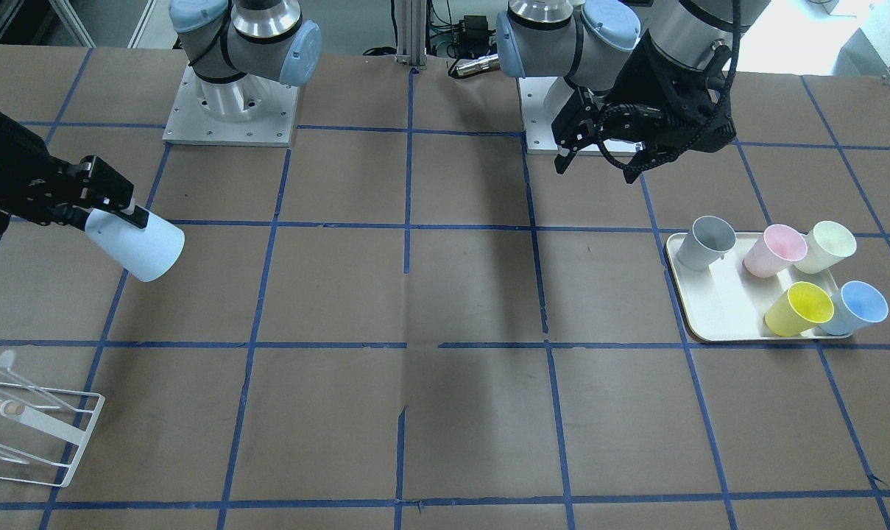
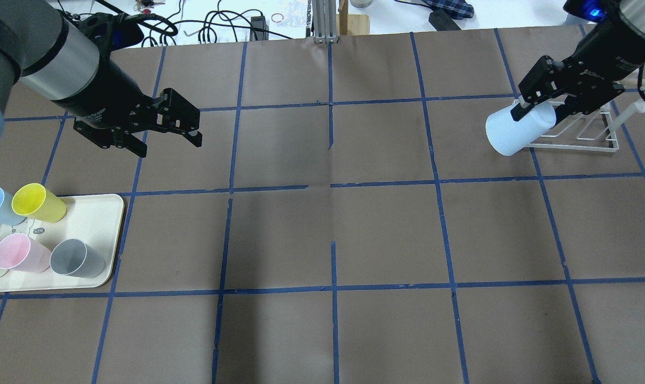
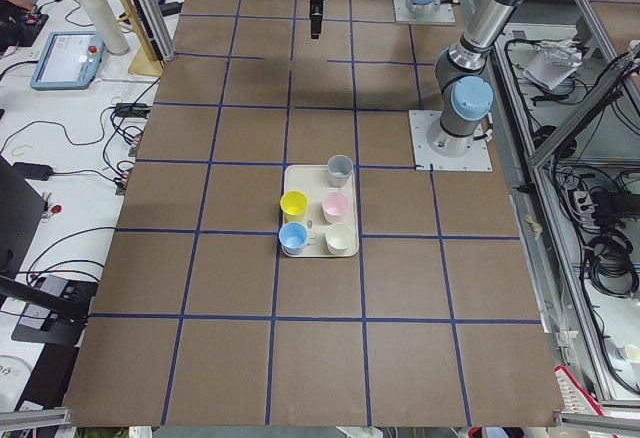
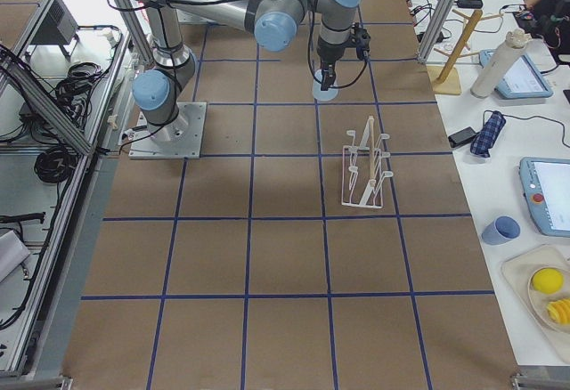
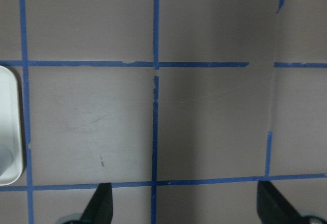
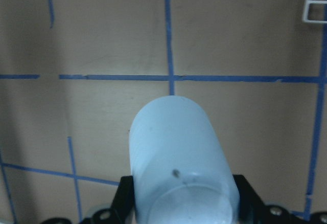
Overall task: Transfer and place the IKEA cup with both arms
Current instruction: 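Carry the cup toward the left gripper while the left gripper moves to meet it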
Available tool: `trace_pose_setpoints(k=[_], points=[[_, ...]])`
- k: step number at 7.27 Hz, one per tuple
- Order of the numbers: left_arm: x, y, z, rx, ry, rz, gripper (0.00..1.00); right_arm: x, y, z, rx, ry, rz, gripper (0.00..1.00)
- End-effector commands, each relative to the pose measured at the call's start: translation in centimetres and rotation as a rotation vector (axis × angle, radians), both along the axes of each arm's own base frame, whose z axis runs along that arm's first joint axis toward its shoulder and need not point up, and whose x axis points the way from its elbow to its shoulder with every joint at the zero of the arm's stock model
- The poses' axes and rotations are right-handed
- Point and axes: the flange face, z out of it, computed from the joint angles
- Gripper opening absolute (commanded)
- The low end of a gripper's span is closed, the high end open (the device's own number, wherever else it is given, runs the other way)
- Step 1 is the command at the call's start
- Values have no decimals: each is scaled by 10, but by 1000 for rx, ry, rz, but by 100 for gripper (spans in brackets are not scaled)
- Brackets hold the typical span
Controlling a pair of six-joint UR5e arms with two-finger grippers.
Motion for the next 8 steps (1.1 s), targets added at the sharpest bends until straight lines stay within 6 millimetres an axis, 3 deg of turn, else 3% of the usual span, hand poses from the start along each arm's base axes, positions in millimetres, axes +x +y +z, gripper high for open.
trace_pose_setpoints(k=[1,3,4,5,8], points=[[2,-1,7,-17,54,4,100,29,14,-2,95,-194,-32,29],[-8,-5,21,-29,225,21,100,58,20,-2,190,-423,-115,28],[-1,-8,21,-12,345,58,100,68,21,2,226,-551,-185,28],[13,-12,19,16,468,116,100,73,28,6,279,-599,-224,28],[6,-12,27,81,787,199,100,91,45,28,376,-792,-382,28]])
